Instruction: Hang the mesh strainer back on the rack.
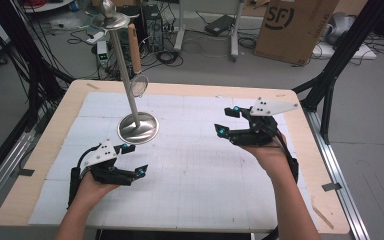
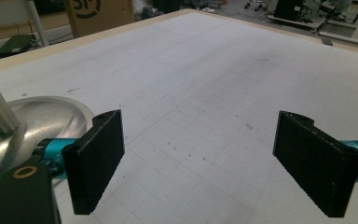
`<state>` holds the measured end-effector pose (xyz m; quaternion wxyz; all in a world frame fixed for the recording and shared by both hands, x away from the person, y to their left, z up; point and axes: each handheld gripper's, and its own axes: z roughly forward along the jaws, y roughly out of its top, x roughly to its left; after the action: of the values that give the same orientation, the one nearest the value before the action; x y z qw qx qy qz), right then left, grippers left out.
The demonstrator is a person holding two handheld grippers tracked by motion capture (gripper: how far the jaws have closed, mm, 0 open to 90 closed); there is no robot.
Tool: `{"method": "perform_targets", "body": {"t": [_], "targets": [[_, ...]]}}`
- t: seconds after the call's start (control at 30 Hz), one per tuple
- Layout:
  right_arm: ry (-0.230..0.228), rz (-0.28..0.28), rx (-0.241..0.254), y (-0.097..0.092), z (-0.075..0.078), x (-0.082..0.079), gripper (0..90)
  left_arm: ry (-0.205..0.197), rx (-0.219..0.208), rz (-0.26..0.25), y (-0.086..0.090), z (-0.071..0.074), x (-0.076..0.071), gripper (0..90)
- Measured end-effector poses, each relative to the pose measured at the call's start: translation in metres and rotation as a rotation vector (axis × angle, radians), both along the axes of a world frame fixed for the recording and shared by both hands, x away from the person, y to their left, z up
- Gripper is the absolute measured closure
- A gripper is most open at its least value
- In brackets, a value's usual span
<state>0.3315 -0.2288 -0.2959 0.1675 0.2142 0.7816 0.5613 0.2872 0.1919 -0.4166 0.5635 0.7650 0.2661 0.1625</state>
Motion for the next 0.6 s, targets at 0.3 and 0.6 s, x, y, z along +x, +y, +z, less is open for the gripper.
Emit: {"method": "perform_targets", "body": {"t": [0.3, 0.6], "targets": [[0.001, -0.034, -0.016, -0.016, -0.028, -0.015, 31.4, 0.004, 0.001, 0.000, 0.000, -0.001, 0.000, 17.0], [0.019, -0.081, 0.001, -0.033, -0.062, -0.030, 29.7, 0.005, 0.008, -0.004, -0.002, -0.002, -0.001, 17.0]]}}
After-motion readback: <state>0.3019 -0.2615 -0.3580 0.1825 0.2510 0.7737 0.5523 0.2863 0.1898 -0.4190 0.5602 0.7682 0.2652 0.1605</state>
